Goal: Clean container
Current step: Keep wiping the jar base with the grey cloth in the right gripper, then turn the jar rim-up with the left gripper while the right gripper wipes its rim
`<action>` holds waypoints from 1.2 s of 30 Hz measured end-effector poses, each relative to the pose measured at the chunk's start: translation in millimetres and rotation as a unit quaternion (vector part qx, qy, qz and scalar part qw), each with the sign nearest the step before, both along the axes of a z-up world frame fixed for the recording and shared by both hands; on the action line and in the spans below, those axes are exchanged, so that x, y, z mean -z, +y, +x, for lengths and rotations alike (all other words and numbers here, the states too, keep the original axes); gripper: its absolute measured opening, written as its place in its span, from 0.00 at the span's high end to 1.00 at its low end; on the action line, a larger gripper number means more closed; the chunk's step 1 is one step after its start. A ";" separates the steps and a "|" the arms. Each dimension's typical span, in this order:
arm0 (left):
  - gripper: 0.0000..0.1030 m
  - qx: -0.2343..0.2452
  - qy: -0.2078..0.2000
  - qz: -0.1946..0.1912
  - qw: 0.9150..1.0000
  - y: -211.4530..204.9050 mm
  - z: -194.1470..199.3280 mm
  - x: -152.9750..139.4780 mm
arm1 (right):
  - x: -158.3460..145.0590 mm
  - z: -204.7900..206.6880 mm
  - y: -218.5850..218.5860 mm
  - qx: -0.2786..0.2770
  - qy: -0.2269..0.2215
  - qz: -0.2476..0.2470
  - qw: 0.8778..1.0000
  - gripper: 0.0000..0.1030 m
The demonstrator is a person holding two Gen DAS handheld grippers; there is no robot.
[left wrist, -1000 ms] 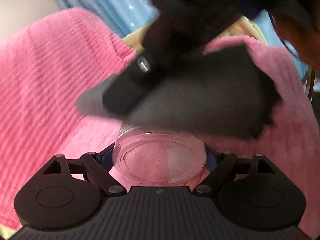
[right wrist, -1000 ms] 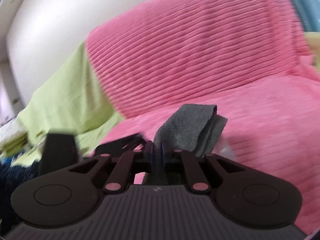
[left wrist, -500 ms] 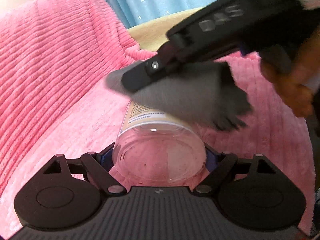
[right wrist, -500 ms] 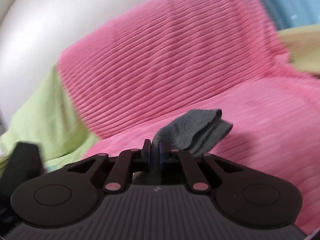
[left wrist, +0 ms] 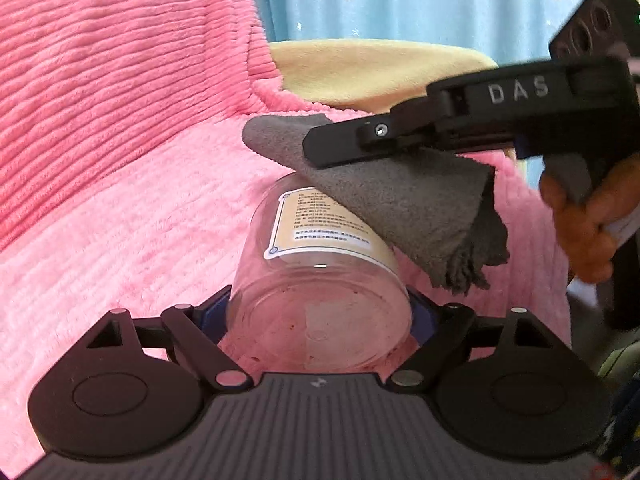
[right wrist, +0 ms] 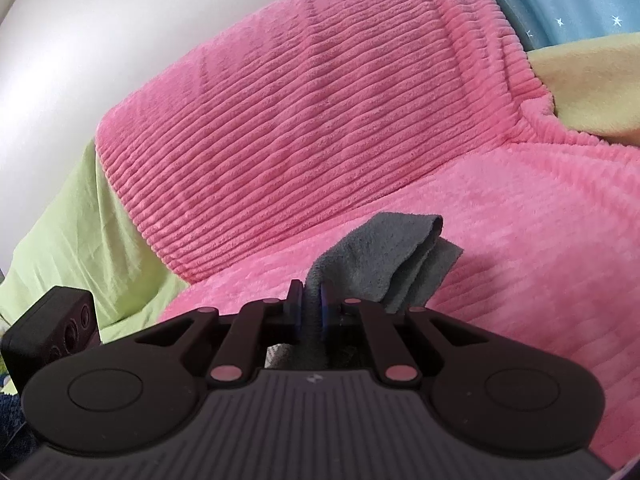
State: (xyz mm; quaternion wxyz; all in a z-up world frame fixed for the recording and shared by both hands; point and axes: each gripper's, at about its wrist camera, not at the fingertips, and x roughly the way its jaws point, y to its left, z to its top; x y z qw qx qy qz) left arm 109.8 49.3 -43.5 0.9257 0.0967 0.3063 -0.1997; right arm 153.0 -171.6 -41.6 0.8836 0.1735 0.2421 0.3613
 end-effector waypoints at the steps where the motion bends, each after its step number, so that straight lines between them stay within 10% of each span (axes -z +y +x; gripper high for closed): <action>1: 0.17 0.004 -0.008 0.016 1.000 -5.9 -16.6 0.3 | -3.3 -1.4 0.7 -0.008 0.000 -0.003 1.000 0.92; 5: 0.17 0.024 -0.050 0.098 0.994 -30.3 -40.6 8.6 | -9.1 -12.2 9.6 -0.073 -0.011 -0.009 0.997 0.92; 11: 0.17 0.020 -0.042 0.101 0.994 -30.5 -36.6 9.9 | -7.8 -19.0 30.8 -0.132 -0.009 -0.019 0.991 0.93; 36: 0.20 0.006 -0.009 0.089 0.996 -24.2 -20.3 24.2 | -2.0 7.7 16.7 0.014 -0.002 -0.026 1.000 0.95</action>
